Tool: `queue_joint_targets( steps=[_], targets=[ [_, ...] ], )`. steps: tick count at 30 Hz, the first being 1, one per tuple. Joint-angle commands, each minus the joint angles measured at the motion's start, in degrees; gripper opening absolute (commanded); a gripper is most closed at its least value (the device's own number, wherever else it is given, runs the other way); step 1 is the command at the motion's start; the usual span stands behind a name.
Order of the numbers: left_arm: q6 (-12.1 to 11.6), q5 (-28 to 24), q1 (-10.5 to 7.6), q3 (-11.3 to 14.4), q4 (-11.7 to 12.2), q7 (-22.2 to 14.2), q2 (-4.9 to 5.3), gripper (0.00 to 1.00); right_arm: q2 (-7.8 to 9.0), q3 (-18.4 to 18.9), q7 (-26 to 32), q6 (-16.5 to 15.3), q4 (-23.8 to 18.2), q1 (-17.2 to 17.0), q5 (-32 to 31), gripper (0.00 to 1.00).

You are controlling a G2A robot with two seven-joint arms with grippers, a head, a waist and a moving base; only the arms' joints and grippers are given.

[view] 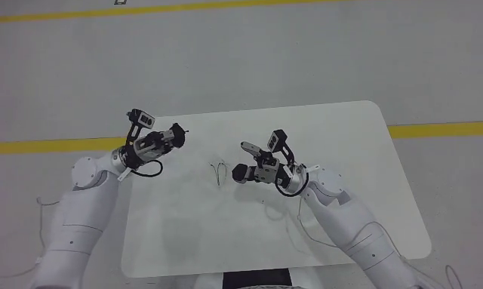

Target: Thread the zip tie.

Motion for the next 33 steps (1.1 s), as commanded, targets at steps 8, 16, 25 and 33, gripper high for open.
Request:
queue_joint_targets(
  steps=[8,16,25,33],
  targets=[
    [0.00,4.33,-1.61,-5.62,2.48,-4.62,-3.83,0.00,0.00,0.00,0.00,0.00,0.00,0.00,0.00,1.00],
    [0.00,5.43,-2.86,-8.59,5.72,-7.93,-6.59,0.00,0.00,0.00,0.00,0.00,0.00,0.00,0.00,1.00],
    [0.00,5.46,-2.39,-9.07,5.13,-7.93,-6.87,0.00,-0.05,-2.80,-3.45,4.17,-3.19,2.42,-9.09,1.00],
    [0.00,5.46,-2.39,-9.07,5.13,-7.93,-6.87,0.00,-1.15,-9.79,-6.15,13.50,-2.41,10.26,-21.12,1.00]
  ],
)
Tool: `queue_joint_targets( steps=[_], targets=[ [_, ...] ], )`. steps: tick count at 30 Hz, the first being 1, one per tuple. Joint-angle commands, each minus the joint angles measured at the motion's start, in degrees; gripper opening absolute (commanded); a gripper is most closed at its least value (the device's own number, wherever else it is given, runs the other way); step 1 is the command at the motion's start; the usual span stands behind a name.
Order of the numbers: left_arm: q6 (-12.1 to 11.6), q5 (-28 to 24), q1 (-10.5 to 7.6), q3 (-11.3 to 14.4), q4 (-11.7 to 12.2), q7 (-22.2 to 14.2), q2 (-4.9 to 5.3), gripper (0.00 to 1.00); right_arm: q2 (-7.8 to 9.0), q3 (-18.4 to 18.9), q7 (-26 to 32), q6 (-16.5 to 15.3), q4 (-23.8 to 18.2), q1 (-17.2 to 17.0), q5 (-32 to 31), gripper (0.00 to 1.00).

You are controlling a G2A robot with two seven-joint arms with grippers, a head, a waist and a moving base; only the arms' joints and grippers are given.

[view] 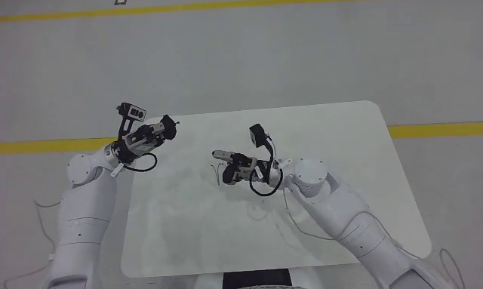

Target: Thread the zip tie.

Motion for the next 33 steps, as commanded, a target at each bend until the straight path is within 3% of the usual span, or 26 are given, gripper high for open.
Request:
queue_joint_targets(
  steps=[1,5,17,20,26,33],
  targets=[
    [0.00,0.00,0.00,0.00,0.00,0.00,0.00,0.00,-0.31,-1.74,-0.77,2.49,0.47,2.04,-3.31,1.00],
    [0.00,0.00,0.00,0.00,0.00,0.00,0.00,0.00,-1.12,-5.35,-2.53,6.54,2.04,5.42,-8.81,1.00],
    [0.00,0.00,0.00,0.00,0.00,0.00,0.00,0.00,-1.41,-6.39,-3.53,6.23,1.92,5.82,-10.26,1.00],
    [0.00,0.00,0.00,0.00,0.00,0.00,0.00,0.00,-2.17,-8.74,-3.31,8.11,2.51,7.98,-12.25,1.00],
    [0.00,0.00,0.00,0.00,0.00,0.00,0.00,0.00,-5.25,-14.75,-4.05,8.46,10.86,14.76,-13.34,1.00],
    [0.00,0.00,0.00,0.00,0.00,0.00,0.00,0.00,-9.99,-21.30,-5.12,8.46,24.05,22.19,-12.13,1.00]
  ],
)
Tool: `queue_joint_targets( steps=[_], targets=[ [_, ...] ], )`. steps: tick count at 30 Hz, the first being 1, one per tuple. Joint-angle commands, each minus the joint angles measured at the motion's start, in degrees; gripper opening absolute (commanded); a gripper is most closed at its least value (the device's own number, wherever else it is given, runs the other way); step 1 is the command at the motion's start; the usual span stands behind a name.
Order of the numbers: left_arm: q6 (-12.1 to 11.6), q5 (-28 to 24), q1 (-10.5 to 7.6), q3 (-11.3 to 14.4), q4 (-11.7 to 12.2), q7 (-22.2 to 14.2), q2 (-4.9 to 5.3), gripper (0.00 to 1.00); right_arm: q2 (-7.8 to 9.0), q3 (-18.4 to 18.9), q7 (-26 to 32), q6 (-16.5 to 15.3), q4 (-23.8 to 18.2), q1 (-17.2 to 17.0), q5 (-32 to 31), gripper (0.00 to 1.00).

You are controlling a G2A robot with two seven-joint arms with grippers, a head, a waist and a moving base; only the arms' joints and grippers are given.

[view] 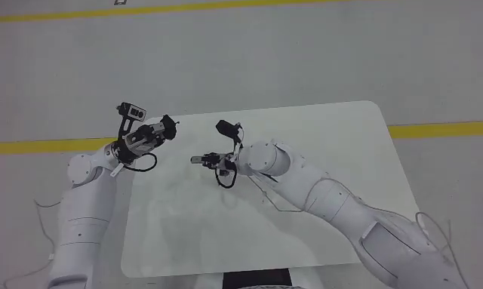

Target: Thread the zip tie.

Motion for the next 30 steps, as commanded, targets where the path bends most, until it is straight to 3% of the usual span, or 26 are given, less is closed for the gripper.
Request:
queue_joint_targets(
  steps=[1,3,11,17,30],
  targets=[
    [0.00,0.00,0.00,0.00,0.00,0.00,0.00,0.00,-1.38,-1.46,-0.50,0.00,3.56,1.79,0.82,1.00],
    [0.00,0.00,0.00,0.00,0.00,0.00,0.00,0.00,-2.16,-1.79,-1.07,0.00,3.34,2.34,2.21,1.00],
    [0.00,0.00,0.00,0.00,0.00,0.00,0.00,0.00,-2.22,-1.73,-1.55,0.00,3.16,2.43,2.17,1.00],
    [0.00,0.00,0.00,0.00,0.00,0.00,0.00,0.00,-2.89,-2.76,-0.52,0.00,4.65,3.03,-0.98,1.00],
    [0.00,0.00,0.00,0.00,0.00,0.00,0.00,0.00,-8.34,-6.64,0.79,0.00,15.71,6.67,-0.43,1.00]
  ],
)
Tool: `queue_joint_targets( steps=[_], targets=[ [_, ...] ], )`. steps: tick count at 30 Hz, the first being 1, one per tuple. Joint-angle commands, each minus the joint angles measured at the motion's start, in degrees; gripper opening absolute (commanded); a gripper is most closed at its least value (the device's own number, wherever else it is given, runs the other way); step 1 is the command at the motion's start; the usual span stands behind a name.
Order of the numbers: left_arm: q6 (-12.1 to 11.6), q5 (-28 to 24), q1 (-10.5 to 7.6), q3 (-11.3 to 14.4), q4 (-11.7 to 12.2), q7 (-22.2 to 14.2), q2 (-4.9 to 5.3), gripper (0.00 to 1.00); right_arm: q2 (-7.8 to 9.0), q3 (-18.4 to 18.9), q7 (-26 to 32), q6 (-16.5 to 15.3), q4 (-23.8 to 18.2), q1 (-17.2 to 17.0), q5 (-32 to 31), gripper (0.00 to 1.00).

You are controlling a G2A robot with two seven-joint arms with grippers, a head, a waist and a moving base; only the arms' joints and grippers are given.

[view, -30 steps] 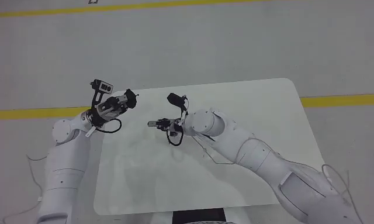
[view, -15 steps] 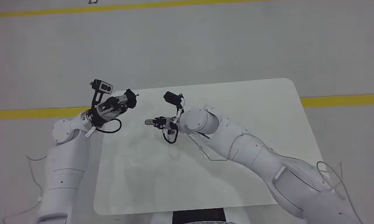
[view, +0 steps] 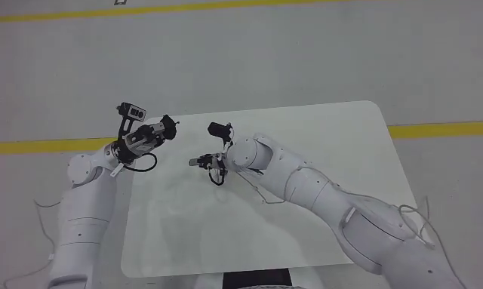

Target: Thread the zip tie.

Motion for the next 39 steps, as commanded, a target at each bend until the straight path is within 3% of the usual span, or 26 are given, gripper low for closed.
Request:
queue_joint_targets(
  steps=[1,15,23,28,34,39],
  targets=[
    [0.00,0.00,0.00,0.00,0.00,0.00,0.00,0.00,-0.77,-0.31,-0.62,0.00,1.32,0.33,0.05,1.00],
    [0.00,0.00,0.00,0.00,0.00,0.00,0.00,0.00,-5.76,-2.67,0.07,0.00,11.81,2.78,-1.65,1.00],
    [0.00,0.00,0.00,0.00,0.00,0.00,0.00,0.00,-7.72,-2.52,1.03,0.00,15.25,3.85,-2.28,1.00],
    [0.00,0.00,0.00,0.00,0.00,0.00,0.00,0.00,-8.25,-1.81,2.42,0.00,15.04,4.29,-2.57,1.00],
    [0.00,0.00,0.00,0.00,0.00,0.00,0.00,0.00,-7.47,0.16,4.04,0.00,11.98,4.01,-2.71,1.00],
    [0.00,0.00,0.00,0.00,0.00,0.00,0.00,0.00,-7.47,0.16,4.04,0.00,11.98,4.01,-2.71,1.00]
  ],
)
